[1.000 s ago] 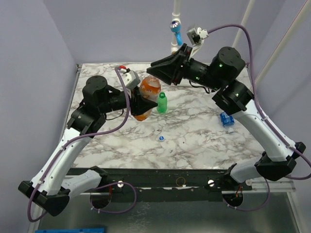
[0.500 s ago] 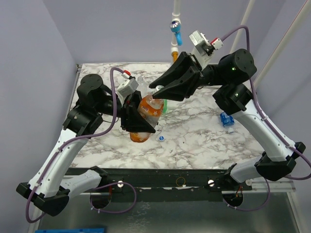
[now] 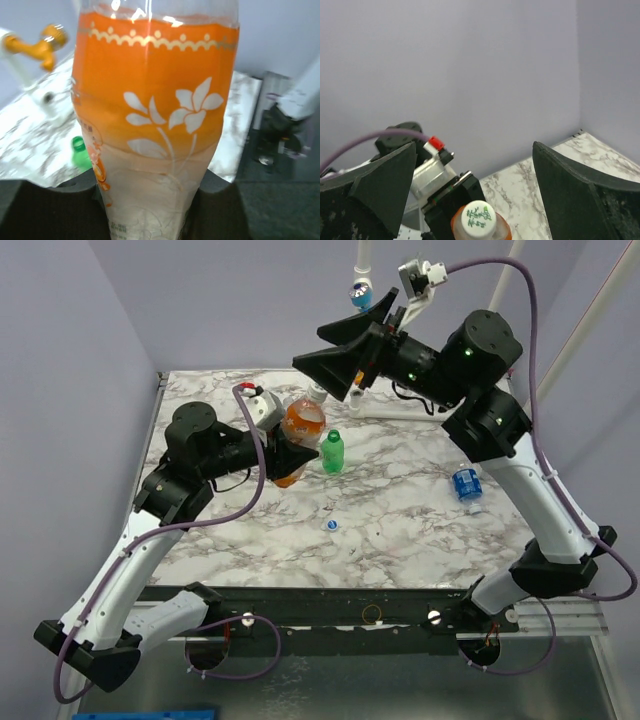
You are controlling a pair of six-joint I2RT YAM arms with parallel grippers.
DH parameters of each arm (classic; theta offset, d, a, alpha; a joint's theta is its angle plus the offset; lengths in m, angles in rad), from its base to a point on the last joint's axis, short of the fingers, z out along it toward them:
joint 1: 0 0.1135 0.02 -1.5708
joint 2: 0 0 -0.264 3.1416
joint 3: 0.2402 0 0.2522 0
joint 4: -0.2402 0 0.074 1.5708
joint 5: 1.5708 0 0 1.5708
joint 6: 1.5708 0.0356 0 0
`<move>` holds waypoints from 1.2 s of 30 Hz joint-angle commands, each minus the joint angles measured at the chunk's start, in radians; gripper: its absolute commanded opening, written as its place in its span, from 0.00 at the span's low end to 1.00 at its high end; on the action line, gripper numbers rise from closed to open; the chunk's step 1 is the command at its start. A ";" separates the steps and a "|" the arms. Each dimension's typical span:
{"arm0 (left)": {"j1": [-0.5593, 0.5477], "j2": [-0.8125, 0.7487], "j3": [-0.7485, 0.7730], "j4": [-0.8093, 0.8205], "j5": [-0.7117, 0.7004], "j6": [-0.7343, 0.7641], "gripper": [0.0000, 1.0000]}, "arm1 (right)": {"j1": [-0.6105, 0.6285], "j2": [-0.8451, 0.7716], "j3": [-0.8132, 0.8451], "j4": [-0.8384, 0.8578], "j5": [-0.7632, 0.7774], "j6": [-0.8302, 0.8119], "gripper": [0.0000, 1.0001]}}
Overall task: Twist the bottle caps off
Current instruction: Unscrew the bottle cap from the plastic bottle.
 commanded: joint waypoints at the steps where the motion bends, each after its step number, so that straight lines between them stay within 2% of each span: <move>1: 0.001 -0.004 -0.020 -0.009 -0.306 0.151 0.00 | 0.012 0.106 0.140 -0.257 0.261 -0.019 1.00; 8: 0.001 -0.001 -0.019 -0.009 -0.336 0.132 0.00 | 0.012 0.111 0.118 -0.251 0.262 -0.005 0.98; 11: 0.000 0.004 -0.017 -0.007 -0.348 0.134 0.00 | 0.012 0.102 0.094 -0.235 0.260 0.003 0.87; 13: 0.001 0.009 -0.015 -0.006 -0.364 0.131 0.00 | 0.012 0.107 0.099 -0.242 0.270 0.016 0.74; 14: 0.000 0.012 -0.013 -0.006 -0.373 0.128 0.00 | 0.012 0.110 0.104 -0.247 0.267 0.021 0.72; 18: 0.000 0.023 -0.007 -0.004 -0.405 0.123 0.00 | 0.012 0.116 0.093 -0.241 0.233 0.036 0.79; 22: 0.001 0.034 0.000 -0.003 -0.408 0.118 0.00 | 0.012 0.111 0.064 -0.223 0.220 0.046 0.81; 24: 0.001 0.036 0.002 0.000 -0.411 0.113 0.00 | 0.012 0.115 0.061 -0.223 0.210 0.049 0.79; 29: 0.001 0.041 0.011 0.009 -0.412 0.112 0.00 | 0.012 0.128 0.073 -0.243 0.219 0.054 0.61; 33: 0.001 0.045 0.020 0.014 -0.405 0.099 0.00 | 0.012 0.127 0.076 -0.236 0.226 0.053 0.35; 36: 0.001 0.046 0.031 0.017 -0.398 0.078 0.00 | 0.012 0.121 0.076 -0.232 0.227 0.047 0.22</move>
